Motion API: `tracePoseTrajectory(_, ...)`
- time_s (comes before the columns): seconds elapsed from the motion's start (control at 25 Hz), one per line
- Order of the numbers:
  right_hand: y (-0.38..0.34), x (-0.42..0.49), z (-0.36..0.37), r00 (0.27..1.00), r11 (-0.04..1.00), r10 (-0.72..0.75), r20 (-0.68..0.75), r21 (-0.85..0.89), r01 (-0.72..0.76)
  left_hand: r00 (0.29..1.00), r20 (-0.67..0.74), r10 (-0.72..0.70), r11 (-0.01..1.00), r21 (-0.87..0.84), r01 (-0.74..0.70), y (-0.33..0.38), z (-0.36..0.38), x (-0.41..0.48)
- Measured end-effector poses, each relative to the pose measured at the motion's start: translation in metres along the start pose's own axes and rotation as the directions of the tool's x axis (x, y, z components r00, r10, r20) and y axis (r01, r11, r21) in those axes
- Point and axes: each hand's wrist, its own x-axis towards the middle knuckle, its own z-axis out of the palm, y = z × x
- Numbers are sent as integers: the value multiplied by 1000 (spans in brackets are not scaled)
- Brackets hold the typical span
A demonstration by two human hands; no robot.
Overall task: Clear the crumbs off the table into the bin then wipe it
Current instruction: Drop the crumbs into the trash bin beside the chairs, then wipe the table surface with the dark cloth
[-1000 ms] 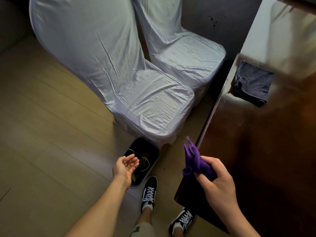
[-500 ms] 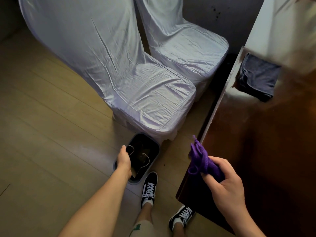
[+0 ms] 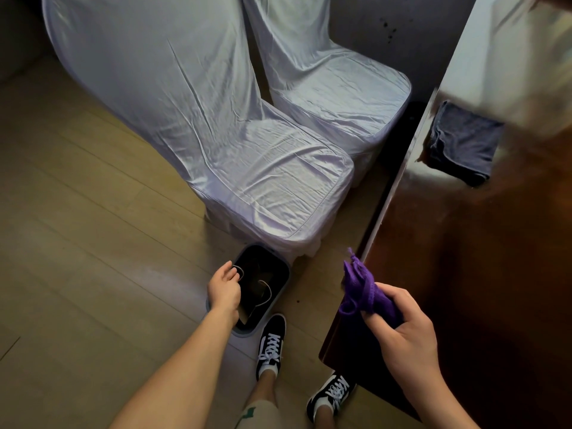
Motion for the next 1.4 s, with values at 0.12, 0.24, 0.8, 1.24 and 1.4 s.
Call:
tracePoseTrajectory(0.12,0,-1,-1,1000,1000,8,-7,10,-8,993,69,-97,966,-232,110,12,-4,-6)
tracePoseTrajectory(0.24,-4,-2,-3,1000,1000,6,-29,29,-5,976,157,-152,913,-357,200,23,-11,-13)
tracePoseTrajectory(0.8,-19,0,-47,963,785,267,-27,587,-201,897,394,199,980,-61,-191,81,48,-109)
tracePoseTrajectory(1.24,20,2,-148,850,277,525,42,936,-217,659,638,399,823,67,-563,101,166,-222)
tracePoseTrajectory(1.4,32,19,-195,825,215,562,62,952,-218,593,668,450,705,142,-695,92,198,-248)
